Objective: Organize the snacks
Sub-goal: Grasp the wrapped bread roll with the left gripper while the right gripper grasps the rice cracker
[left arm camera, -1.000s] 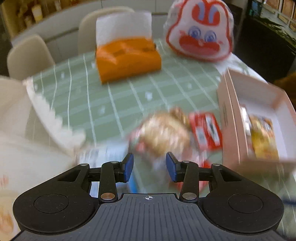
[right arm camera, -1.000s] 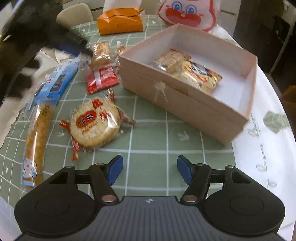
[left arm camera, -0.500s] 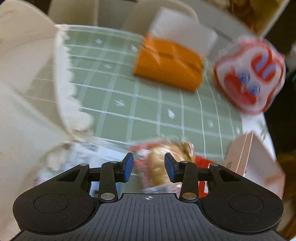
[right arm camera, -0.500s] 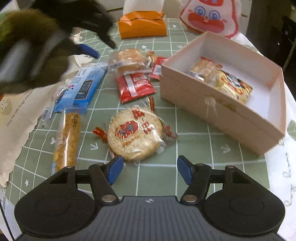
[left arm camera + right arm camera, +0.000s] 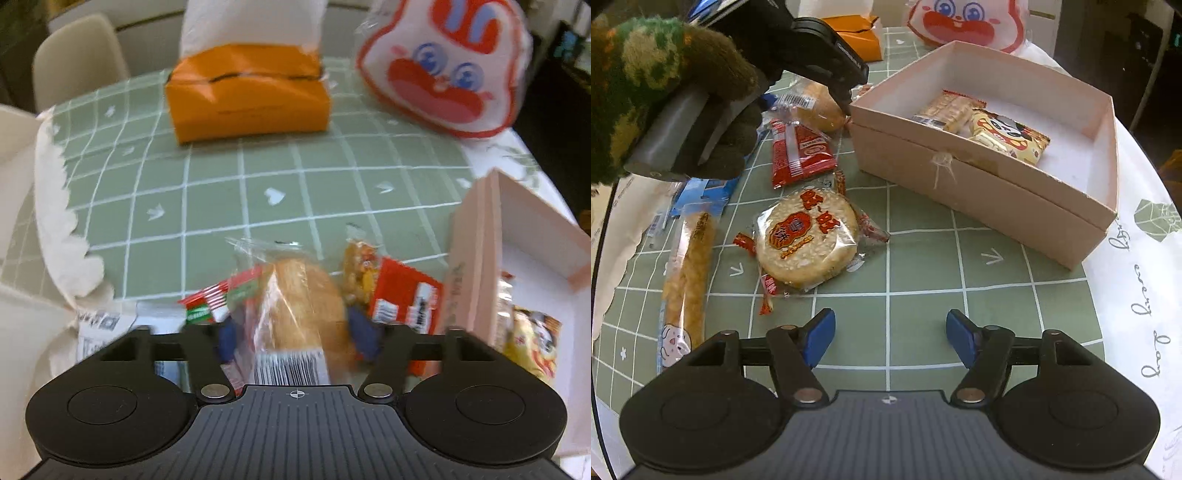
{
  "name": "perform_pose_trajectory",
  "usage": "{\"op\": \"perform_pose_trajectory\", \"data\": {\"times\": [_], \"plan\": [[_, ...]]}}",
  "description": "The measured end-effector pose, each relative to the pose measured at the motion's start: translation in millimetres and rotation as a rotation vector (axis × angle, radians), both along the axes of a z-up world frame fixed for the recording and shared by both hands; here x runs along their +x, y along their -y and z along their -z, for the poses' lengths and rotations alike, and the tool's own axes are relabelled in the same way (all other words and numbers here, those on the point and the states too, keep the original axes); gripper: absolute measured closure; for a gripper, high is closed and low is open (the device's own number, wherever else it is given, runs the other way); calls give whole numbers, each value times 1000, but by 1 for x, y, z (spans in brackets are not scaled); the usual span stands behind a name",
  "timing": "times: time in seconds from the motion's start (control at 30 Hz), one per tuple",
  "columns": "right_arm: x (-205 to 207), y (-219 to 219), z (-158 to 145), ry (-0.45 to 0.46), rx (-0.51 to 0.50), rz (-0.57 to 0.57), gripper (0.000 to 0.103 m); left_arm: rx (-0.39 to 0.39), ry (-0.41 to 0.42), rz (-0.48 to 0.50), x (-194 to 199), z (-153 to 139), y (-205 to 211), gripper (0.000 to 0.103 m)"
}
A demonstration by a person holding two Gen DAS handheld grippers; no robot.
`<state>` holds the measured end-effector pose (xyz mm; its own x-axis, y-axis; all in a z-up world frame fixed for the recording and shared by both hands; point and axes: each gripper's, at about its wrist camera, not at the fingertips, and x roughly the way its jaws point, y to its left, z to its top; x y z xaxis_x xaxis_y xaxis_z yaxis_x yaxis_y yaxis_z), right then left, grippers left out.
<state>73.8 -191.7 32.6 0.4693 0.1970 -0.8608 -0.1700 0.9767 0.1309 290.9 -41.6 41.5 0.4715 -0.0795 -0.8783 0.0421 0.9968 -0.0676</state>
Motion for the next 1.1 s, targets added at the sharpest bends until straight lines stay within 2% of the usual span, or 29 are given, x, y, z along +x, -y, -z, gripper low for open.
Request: {"op": "perform_pose_trajectory", "data": {"times": [0.1,0.2,0.33,0.4,0.63,0.73,0.9,0.93,1.03,1.1], "plan": [[0,-3,-1,3,-13,-15,36,-55,-10,71,-16,-6,-8,54],[3,-8,-4,13,-6,-25,36,-100,15,120,-49,-13,-27,55],[9,-24,-10,14,65,-39,34,-208,10,77,-95,-18,-72,55],[15,-41,-10,14,62,-52,34,-235,-7,38,-113,-15,-90,55],[27,-82,-1,18,-52,-98,34,-299,-35,8,-151,-11,-123,55],[26,-75,1,12,-123,-85,34,-327,-37,-1,-159,-11,-133,55],[23,-44,-7,15,-215,28,34,-368,-18,3,-169,-13,-144,55],[24,-41,-10,18,-192,46,34,-376,-16,8,-171,-14,-146,55],[32,-35,-22,-16,-4,91,29,-384,-17,23,-178,-16,-149,55],[45,-44,-20,-32,25,139,29,-373,-19,33,-184,-15,-151,55]]}}
